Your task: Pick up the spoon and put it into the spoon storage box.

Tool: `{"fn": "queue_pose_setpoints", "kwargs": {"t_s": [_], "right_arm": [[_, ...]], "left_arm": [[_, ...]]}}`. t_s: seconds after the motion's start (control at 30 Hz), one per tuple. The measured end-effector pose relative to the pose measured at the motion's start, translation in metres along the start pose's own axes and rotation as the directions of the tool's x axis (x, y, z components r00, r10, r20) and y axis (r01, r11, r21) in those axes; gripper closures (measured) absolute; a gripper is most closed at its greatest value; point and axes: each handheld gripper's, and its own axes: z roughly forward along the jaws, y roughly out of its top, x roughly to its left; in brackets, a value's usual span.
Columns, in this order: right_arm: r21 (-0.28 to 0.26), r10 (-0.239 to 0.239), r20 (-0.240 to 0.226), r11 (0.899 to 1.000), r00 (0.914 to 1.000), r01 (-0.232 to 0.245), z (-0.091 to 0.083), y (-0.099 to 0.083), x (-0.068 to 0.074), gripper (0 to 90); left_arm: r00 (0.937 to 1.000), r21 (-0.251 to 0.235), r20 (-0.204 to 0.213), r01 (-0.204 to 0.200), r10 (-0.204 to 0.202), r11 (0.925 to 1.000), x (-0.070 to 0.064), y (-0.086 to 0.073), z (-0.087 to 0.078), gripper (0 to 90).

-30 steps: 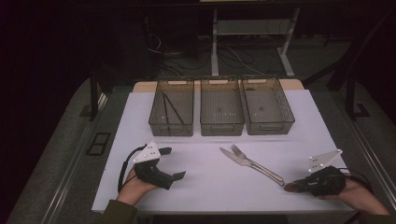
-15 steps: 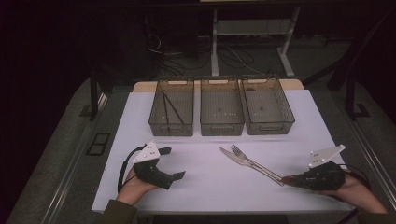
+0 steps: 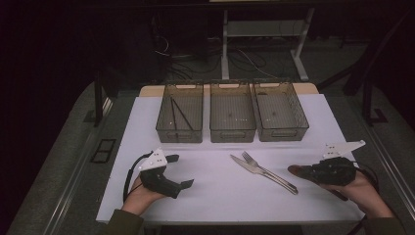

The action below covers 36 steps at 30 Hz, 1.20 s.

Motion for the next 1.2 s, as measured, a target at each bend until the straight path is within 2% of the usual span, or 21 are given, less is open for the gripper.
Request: {"fn": "queue_pose_setpoints", "kwargs": {"t_s": [0.53,0.87,1.2], "right_arm": [[-0.102,0.07,0.045,0.993,0.9965,-0.065,0.017,0.033,-0.005,80.5],[-0.135,0.13,0.077,0.984,0.9885,-0.119,0.03,0.054,-0.006,80.5],[-0.175,0.129,0.087,0.978,0.9877,-0.113,0.045,0.08,-0.006,80.5]], "left_arm": [[0.9999,-0.003,0.012,0.008,-0.008,1.0,0.0,-0.002,0.002,0.0],[0.9998,-0.002,0.018,0.008,-0.008,1.0,-0.001,-0.002,0.003,0.0],[0.9998,-0.006,0.01,0.016,-0.016,0.9998,0.0,-0.003,0.001,0.0]]}}
